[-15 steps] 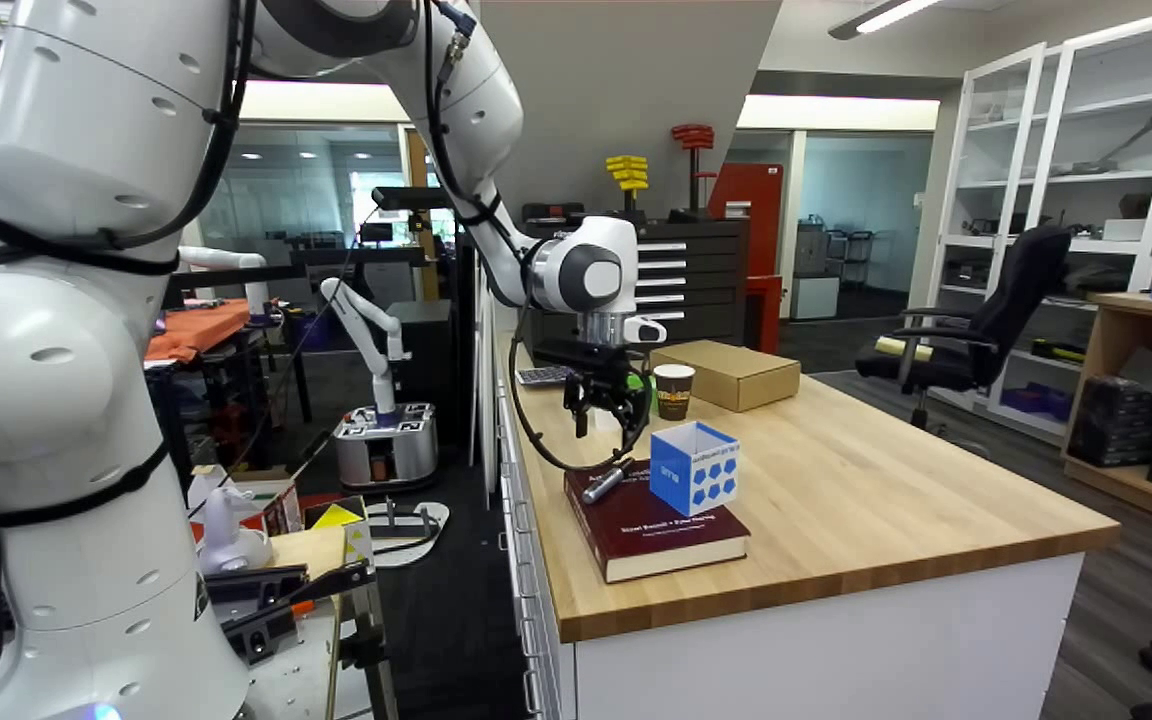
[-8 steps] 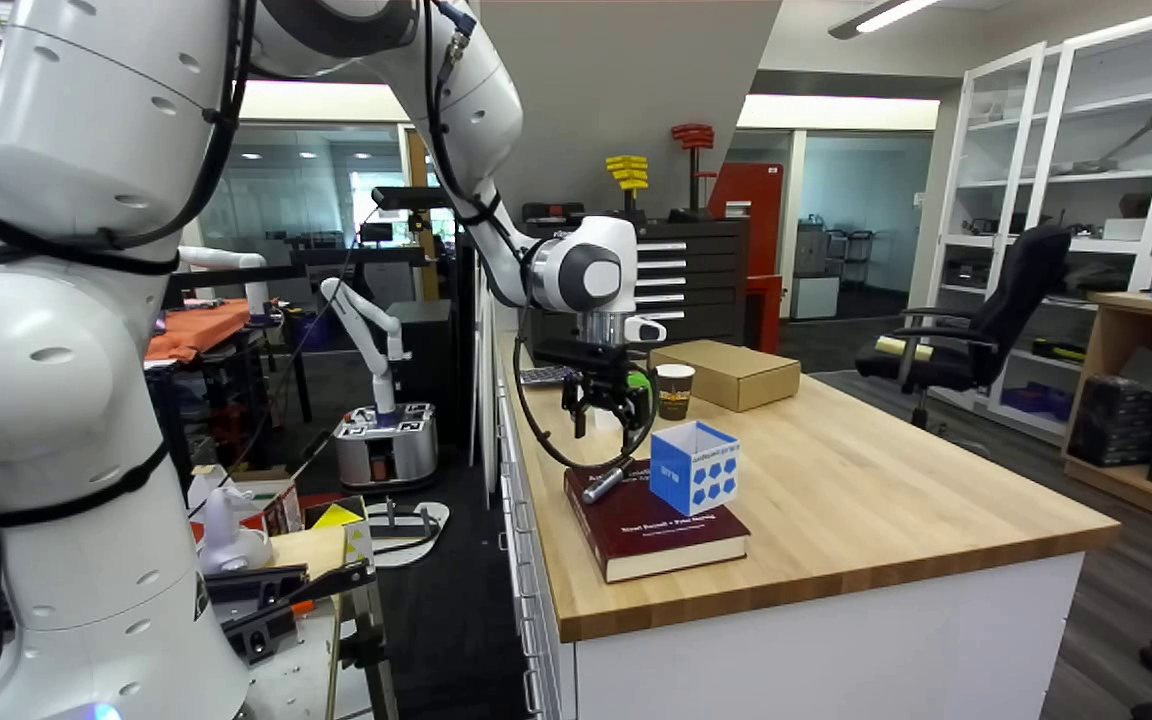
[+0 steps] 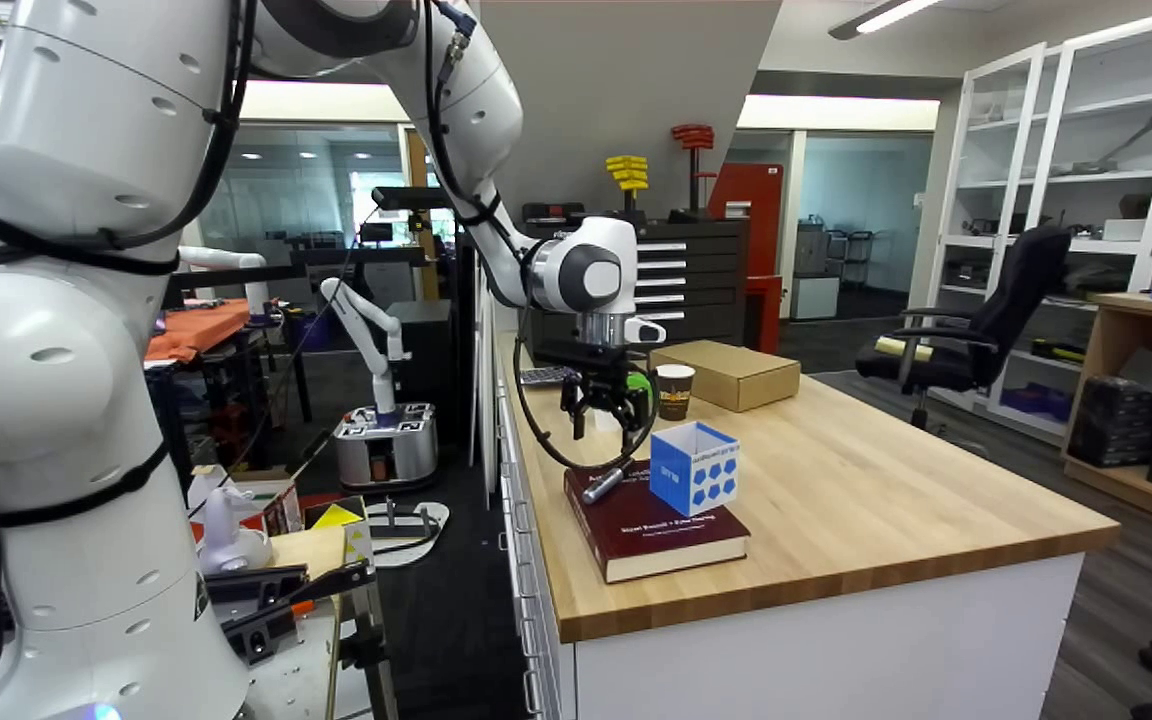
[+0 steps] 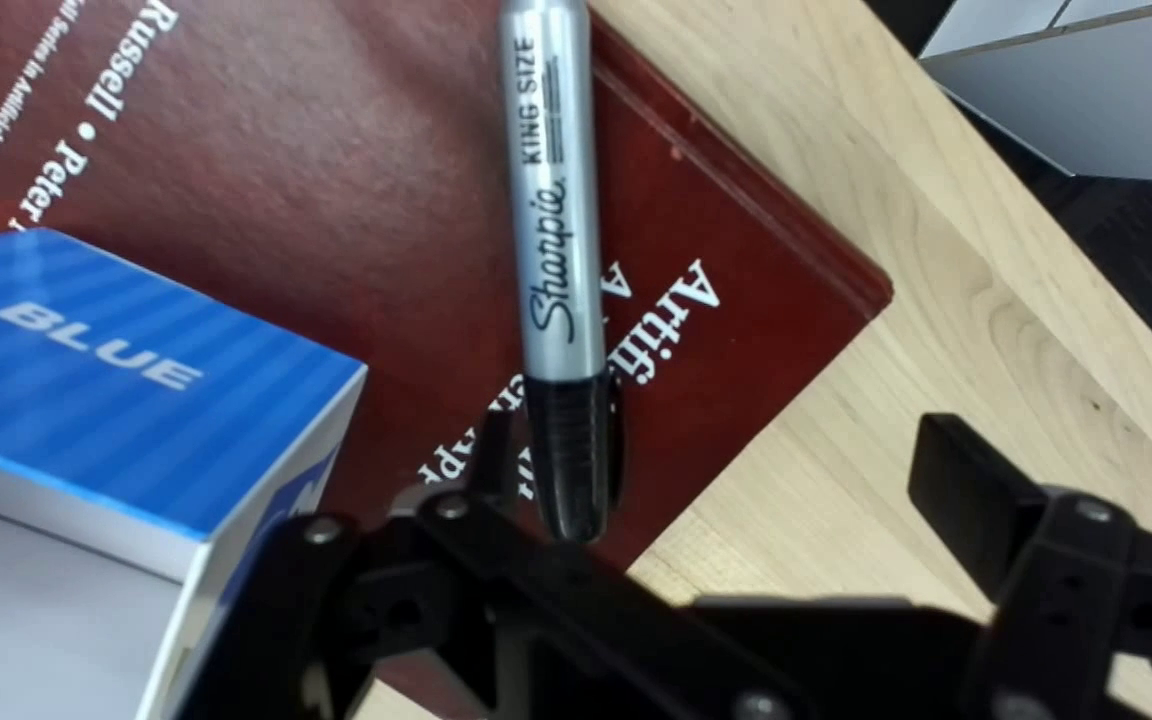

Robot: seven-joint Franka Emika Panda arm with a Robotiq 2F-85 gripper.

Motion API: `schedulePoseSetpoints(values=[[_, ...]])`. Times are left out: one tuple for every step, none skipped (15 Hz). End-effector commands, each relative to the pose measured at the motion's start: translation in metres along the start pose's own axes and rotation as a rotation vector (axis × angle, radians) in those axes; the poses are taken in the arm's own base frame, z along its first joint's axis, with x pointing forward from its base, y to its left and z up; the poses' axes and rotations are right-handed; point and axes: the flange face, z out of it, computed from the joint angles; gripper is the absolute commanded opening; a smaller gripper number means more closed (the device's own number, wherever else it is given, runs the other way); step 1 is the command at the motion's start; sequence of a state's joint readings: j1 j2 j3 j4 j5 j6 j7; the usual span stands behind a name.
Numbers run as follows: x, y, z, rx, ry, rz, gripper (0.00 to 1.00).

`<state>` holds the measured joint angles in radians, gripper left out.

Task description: Put the marker in the box

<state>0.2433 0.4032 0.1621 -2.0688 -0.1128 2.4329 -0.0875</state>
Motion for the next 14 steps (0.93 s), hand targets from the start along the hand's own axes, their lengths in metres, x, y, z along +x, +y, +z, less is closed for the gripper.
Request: schedulePoseSetpoints(values=[[-0.007,0.003,-0.004,-0.005,-0.023,-0.02,1.0],[-0.007,0.003,-0.004,-0.005,-0.023,-0.021,1.0],[-0.007,0.003,-0.004,-0.005,-0.023,-0.023,1.0],[-0.007,0.003,-0.004,-0.005,-0.022,-0.024,1.0],[-0.007,0.003,-0.004,-0.005,-0.019,-0.023,1.0],[-0.007,0.003,-0.004,-0.006,-0.016,-0.018,1.0],[0.011,0.023,-0.006,0.026,-0.006,-0.049,1.0],[0.012,0.026,-0.012,0.024,-0.004,-0.051,1.0],[0.013,0.029,-0.022,0.015,0.002,-0.049,1.0],[0.014,0.032,-0.032,-0.001,0.01,-0.046,1.0],[0.015,0.035,-0.042,-0.014,0.02,-0.042,1.0],[0.017,0.037,-0.05,-0.023,0.026,-0.038,1.0],[0.02,0.037,-0.057,-0.026,0.031,-0.038,1.0],[0.023,0.036,-0.062,-0.029,0.037,-0.041,1.0]])
